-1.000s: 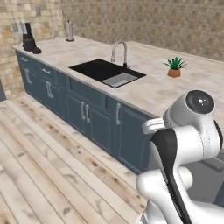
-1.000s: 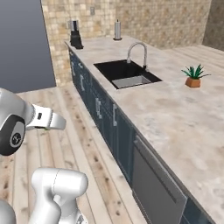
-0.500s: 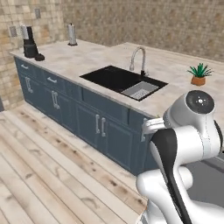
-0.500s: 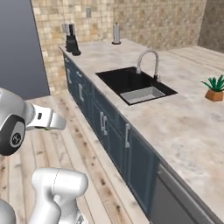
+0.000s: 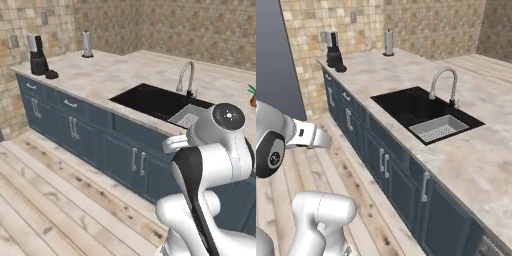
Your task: Grab the onion and lemon wedge from the fridge, place them in the blender, close the lid, and turn on the blender to create a marinade.
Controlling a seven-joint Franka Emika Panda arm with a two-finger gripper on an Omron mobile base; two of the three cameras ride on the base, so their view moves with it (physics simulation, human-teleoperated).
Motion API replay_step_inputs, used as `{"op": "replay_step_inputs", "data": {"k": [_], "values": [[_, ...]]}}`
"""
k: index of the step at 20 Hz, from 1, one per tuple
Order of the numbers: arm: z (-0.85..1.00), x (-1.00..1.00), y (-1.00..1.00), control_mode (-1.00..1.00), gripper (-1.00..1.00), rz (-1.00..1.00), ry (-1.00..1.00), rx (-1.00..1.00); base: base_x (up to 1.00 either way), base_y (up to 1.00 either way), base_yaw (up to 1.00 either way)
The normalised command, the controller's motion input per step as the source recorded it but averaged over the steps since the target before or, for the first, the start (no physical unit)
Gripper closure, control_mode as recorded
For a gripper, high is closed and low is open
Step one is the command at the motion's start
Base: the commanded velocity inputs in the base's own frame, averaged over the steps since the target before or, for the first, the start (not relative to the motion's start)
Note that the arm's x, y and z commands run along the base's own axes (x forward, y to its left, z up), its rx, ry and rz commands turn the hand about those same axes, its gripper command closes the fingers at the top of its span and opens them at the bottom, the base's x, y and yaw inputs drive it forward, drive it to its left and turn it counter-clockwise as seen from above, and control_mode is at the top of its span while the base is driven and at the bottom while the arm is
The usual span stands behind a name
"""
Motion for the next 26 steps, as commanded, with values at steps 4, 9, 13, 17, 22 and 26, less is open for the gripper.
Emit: {"op": "replay_step_inputs", "data": {"k": [4, 9, 13, 17, 22, 26], "values": [[0.00, 0.00, 0.00, 1.00, 1.00, 0.00, 0.00, 0.00, 0.87, 1.00, -0.16], [0.00, 0.00, 0.00, 1.00, 1.00, 0.00, 0.00, 0.00, 0.88, 1.00, -0.16], [0.00, 0.00, 0.00, 1.00, 1.00, 0.00, 0.00, 0.00, 0.87, 1.00, -0.17], [0.00, 0.00, 0.00, 1.00, 1.00, 0.00, 0.00, 0.00, 0.84, 1.00, -0.17], [0.00, 0.00, 0.00, 1.00, 1.00, 0.00, 0.00, 0.00, 0.82, 1.00, -0.18], [0.00, 0.00, 0.00, 1.00, 1.00, 0.00, 0.00, 0.00, 0.83, 1.00, -0.18]]}}
